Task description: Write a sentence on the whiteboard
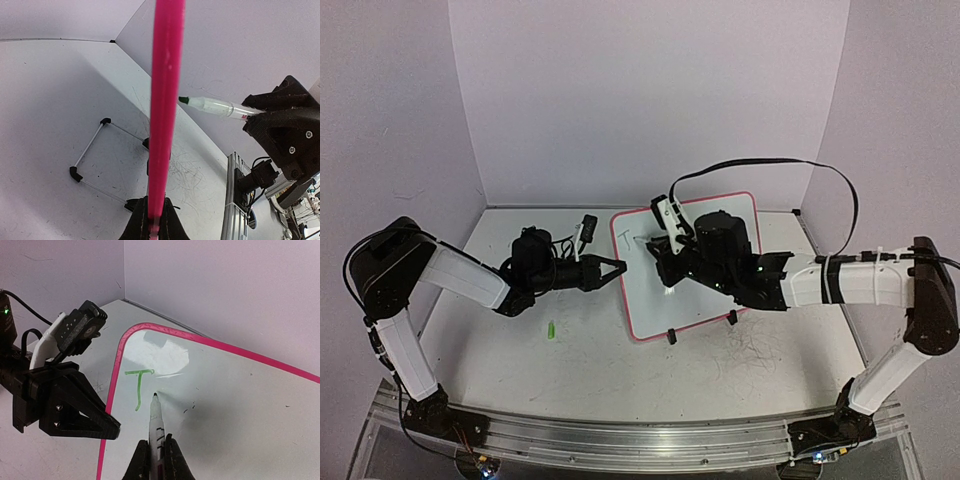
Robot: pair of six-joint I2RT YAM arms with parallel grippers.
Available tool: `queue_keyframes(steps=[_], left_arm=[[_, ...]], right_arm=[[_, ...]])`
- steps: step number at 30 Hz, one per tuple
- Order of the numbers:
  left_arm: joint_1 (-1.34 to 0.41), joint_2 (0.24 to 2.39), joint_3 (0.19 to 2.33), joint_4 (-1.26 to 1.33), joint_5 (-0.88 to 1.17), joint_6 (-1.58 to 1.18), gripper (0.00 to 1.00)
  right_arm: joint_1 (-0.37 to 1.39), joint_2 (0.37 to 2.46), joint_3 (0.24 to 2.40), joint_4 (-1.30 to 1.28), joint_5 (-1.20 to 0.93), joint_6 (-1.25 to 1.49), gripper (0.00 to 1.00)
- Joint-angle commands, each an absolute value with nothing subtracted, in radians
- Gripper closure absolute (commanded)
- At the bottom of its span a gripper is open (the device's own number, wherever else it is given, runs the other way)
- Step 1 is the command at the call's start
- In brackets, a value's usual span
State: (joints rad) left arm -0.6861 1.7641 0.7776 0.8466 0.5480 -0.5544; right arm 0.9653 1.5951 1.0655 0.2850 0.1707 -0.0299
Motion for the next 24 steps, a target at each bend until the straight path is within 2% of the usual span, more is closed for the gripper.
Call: queue_keyframes(steps=[1, 24], left_arm=[[-0.683, 1.727, 0.781, 0.873, 0.571, -0.579, 1.00], [-0.683, 1.726, 0.784, 0.873, 0.570, -0.578, 1.00]], right_arm=[[0.966, 1.623, 1.105, 0.319, 0.187, -0.035, 1.00], [0.965, 1.582, 1.030, 0.286, 0.196, -0.008, 1.00]])
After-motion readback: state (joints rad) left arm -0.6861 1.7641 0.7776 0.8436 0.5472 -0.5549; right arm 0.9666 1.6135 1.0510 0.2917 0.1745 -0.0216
